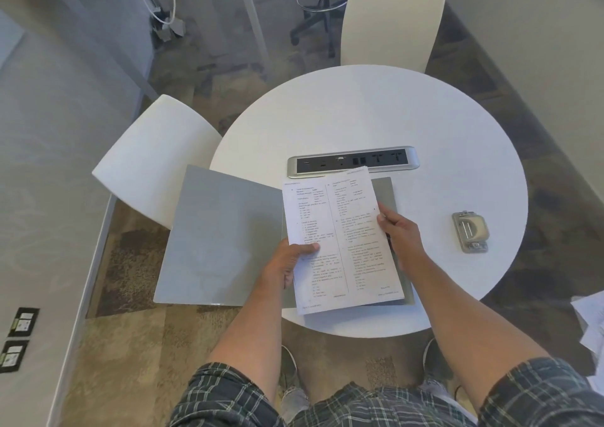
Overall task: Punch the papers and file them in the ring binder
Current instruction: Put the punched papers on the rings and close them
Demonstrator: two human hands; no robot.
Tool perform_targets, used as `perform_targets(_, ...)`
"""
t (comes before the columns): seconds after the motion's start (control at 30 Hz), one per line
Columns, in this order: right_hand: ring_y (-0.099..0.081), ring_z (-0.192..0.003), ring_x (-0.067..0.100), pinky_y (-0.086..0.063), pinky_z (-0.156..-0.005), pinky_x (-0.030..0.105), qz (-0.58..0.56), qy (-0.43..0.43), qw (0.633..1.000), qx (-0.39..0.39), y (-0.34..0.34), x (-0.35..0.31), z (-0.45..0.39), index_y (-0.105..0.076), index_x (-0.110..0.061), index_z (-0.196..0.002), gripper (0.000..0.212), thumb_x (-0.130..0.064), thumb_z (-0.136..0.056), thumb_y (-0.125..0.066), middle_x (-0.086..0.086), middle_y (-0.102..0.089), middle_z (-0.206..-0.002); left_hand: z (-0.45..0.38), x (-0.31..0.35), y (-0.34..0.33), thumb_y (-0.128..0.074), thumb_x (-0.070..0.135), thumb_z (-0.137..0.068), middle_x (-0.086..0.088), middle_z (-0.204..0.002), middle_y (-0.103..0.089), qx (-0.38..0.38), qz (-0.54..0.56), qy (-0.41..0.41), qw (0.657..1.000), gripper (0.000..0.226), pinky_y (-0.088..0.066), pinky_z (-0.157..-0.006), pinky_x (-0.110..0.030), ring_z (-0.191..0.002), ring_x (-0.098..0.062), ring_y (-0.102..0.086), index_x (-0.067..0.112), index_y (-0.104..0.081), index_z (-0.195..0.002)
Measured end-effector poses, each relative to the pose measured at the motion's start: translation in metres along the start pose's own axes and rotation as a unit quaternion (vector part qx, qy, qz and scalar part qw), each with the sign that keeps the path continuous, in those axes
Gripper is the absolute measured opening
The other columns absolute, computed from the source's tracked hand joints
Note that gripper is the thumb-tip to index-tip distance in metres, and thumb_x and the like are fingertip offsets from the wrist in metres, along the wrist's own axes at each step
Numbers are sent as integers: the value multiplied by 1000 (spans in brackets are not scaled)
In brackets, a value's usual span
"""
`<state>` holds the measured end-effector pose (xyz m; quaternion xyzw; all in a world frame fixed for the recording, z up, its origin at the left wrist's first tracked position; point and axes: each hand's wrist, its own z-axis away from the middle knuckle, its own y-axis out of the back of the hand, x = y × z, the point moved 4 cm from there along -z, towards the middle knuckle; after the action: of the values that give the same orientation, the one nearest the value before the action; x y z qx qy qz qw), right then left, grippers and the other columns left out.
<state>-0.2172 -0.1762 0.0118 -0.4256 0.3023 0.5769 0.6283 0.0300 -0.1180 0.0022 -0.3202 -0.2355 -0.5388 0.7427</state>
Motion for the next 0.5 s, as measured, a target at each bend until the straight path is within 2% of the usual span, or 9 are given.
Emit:
perform_targets(0.1, -77, -101, 15, -60, -73, 23, 1, 9, 1000, -5, -1, 1, -1, -69, -38, -133, 36, -17, -104, -61, -7, -78, -119, 1, 1, -4, -79, 4, -87, -10, -129, -73, 5, 5, -13, 1000, 50, -62, -85, -39, -115, -28, -72, 8, -65, -134)
perform_targets(0.17, -77, -102, 14, -61, -75, 25, 4, 23, 1000, -4, -1, 1, -1, -68, -39, -133, 37, -17, -104, -62, -8, -78, -120, 1, 2, -4, -79, 1, -85, -11, -130, -72, 17, -2, -20, 1000, 51, -62, -82, -37, -113, -27, -73, 7, -64, -134)
perform_targets(0.23, -77, -103, 12, -62, -79, 27, 4, 32, 999, 1, -1, 3, -2, -69, -44, -128, 38, -16, -103, -63, -10, -77, -120, 0, 2, -4, -77, -4, -86, -14, -130, -71, 19, -5, -21, 1000, 52, -61, -90, -43, -116, -31, -71, 4, -64, -135)
perform_targets(0.3, -76, -104, 14, -62, -80, 27, 4, 32, 999, 15, 2, 6, -3, -69, -39, -131, 38, -15, -102, -65, -11, -77, -121, 0, 1, -4, -75, -7, -86, -17, -132, -70, 16, -8, -22, 1000, 52, -57, -98, -50, -119, -36, -69, 2, -62, -136)
perform_targets(0.37, -77, -103, 16, -63, -80, 29, 7, 38, 999, 17, 3, 8, -4, -66, -36, -136, 41, -14, -102, -66, -10, -78, -118, -1, 1, -4, -75, -7, -86, -18, -133, -69, 15, -16, -24, 999, 52, -56, -100, -50, -120, -36, -68, 1, -62, -136)
perform_targets(0.5, -78, -99, 16, -63, -77, 29, -2, 49, 999, 12, 2, 6, -1, -72, -46, -122, 43, -9, -101, -66, -3, -79, -116, -3, 0, -2, -75, -8, -86, -20, -134, -68, 14, -28, -22, 999, 53, -49, -108, -59, -123, -39, -65, 0, -61, -137)
